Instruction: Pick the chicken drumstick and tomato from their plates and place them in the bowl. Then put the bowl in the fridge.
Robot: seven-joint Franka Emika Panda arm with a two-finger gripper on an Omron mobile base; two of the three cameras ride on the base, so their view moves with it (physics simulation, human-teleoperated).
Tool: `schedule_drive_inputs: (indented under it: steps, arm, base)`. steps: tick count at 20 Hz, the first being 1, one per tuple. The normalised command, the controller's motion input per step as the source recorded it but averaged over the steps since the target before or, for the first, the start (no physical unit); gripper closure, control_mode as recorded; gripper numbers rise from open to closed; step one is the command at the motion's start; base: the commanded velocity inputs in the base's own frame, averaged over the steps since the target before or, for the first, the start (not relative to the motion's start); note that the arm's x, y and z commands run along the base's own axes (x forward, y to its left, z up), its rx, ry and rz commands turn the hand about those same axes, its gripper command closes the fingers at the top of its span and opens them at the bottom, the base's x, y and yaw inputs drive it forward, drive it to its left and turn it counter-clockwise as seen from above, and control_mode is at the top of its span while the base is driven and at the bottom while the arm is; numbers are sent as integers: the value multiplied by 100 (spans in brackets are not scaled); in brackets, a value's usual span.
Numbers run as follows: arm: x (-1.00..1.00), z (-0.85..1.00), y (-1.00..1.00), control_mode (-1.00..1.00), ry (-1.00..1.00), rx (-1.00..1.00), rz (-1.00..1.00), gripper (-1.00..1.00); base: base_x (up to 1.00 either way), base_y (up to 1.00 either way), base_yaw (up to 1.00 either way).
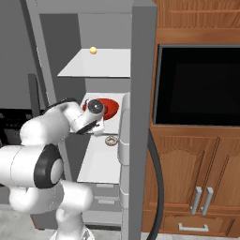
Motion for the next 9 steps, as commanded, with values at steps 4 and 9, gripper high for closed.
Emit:
schedule_drive_inputs:
  steps: [4, 9]
  arm:
    - [-60, 53, 0, -100, 0, -16, 0, -100]
    - [-65, 38, 0, -100, 0, -15, 0, -100]
  base:
    - [0, 0, 0]
    - [0, 0, 0]
